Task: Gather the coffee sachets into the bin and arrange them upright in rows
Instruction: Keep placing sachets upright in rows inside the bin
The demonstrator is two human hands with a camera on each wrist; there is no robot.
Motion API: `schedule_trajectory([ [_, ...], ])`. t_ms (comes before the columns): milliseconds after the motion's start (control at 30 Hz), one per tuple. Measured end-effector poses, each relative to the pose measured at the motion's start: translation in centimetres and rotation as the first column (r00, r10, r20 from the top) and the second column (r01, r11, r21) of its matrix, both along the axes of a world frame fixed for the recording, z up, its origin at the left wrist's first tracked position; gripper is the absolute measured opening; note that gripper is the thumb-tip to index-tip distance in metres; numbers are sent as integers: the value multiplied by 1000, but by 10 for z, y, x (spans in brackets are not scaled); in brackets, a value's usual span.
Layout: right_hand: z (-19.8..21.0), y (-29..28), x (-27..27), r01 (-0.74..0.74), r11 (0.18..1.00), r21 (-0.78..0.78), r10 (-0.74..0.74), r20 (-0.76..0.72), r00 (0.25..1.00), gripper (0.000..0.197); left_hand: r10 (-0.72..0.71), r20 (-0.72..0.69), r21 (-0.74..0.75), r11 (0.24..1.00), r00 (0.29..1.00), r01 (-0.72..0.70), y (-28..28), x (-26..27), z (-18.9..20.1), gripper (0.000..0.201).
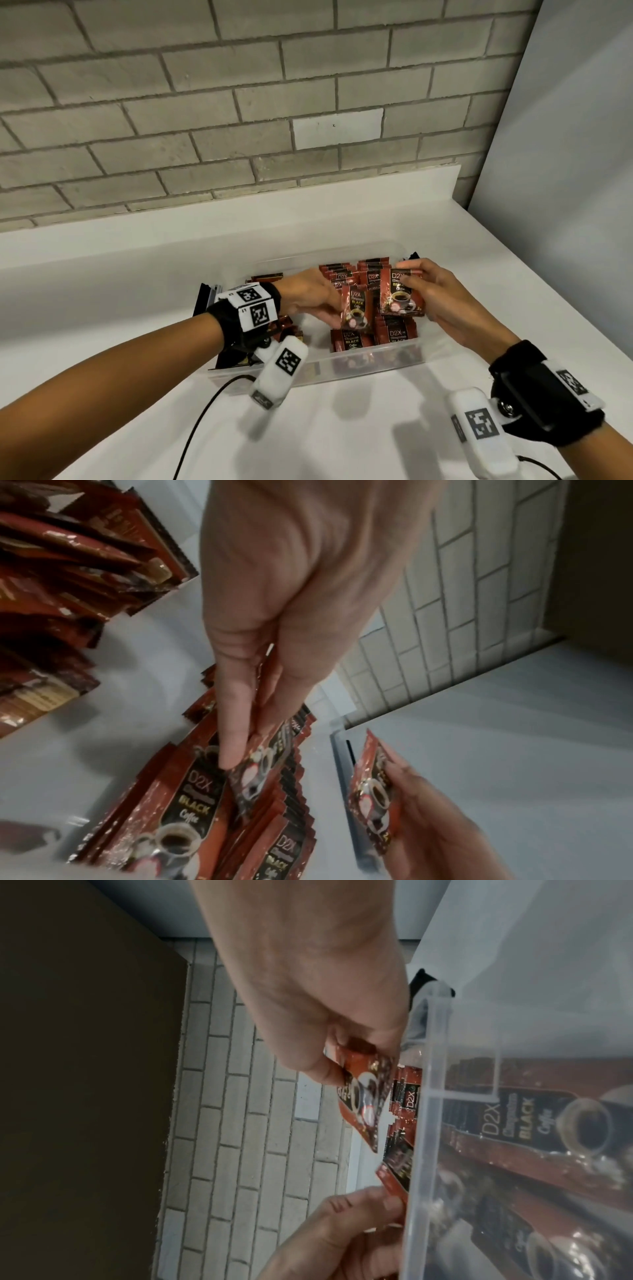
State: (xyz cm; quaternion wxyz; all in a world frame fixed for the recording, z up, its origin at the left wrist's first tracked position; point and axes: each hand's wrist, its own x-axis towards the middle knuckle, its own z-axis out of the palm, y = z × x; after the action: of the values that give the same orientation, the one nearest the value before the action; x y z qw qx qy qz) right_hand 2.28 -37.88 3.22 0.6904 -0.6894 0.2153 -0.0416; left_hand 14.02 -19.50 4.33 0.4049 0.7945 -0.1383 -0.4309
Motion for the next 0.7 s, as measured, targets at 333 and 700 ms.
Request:
schedule_trajectory([
  [333, 5, -4, -3, -69, 992, -108, 72, 19, 997, 16, -74, -136, 312, 943, 988, 114, -12, 2, -19, 31],
  [700, 11, 3, 8, -308, 925, -223, 302, -61, 951, 11, -137, -47, 377, 915, 989, 145, -5, 1, -1, 13],
])
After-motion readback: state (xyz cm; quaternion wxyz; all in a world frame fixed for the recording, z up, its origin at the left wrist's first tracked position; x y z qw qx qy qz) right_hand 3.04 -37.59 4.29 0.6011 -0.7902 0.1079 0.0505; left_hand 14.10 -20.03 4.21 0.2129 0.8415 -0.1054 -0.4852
